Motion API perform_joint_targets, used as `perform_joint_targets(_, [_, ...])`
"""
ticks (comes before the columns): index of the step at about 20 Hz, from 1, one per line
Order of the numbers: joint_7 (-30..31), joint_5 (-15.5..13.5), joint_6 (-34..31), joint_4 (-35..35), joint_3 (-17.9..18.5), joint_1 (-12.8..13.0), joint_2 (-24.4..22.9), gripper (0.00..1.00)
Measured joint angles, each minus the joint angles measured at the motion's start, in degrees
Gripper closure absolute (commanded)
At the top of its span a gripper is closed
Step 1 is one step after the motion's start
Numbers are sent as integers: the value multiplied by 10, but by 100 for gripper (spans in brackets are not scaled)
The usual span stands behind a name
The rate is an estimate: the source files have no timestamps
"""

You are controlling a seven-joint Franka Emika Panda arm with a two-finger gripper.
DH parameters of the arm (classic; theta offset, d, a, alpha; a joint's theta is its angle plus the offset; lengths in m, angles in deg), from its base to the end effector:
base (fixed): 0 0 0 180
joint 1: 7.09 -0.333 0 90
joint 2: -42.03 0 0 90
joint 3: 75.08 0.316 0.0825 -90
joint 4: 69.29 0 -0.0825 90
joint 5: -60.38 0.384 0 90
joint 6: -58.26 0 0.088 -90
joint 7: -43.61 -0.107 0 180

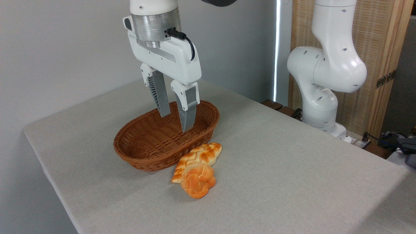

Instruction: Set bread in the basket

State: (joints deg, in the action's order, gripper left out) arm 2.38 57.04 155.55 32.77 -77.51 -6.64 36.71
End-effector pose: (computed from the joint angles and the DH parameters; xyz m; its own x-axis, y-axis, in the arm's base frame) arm 0.5319 -0.0332 0.5861 0.7229 -0.6896 0.0426 -0.6909 -0.7221 0.0344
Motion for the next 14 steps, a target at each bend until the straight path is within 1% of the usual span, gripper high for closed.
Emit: perform_joint_targets(14, [0,0,-4,0,0,0,0,0])
